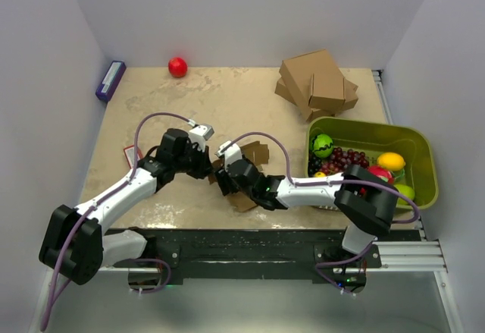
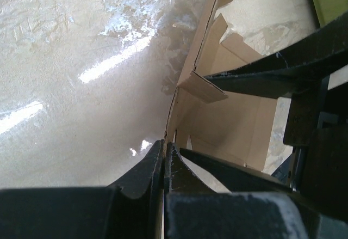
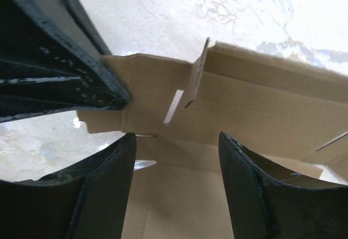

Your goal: Fold the paper box

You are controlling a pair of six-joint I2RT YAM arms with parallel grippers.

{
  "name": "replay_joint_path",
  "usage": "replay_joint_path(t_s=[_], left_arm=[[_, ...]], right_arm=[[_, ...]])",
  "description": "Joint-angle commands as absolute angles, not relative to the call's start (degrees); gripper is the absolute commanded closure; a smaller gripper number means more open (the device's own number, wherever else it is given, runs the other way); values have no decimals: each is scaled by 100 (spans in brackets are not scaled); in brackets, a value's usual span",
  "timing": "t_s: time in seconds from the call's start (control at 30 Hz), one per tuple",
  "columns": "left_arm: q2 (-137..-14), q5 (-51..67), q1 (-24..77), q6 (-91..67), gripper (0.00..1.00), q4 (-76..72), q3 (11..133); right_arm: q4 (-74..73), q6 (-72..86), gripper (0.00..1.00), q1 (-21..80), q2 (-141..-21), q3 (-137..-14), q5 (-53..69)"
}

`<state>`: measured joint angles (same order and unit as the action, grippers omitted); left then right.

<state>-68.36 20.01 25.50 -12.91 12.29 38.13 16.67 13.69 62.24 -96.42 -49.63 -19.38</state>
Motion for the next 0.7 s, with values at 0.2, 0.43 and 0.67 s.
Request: replay_joint_path(t_s=[0.2,0.43,0.67], left_arm=[[-6697,2180,2505,-1257,100,1151,3876],[-6671,2136,2514,-1239,100,1169,3885],[-6671,2127,2505,-1195,100,1213,3885]], right_arm=[[1134,2382,34,6565,-10142,-5642,-3059],[958,2627,46,6574,-10134,-5581,-3252],[1142,2689,59,6566,-9897,-5362,-2936]])
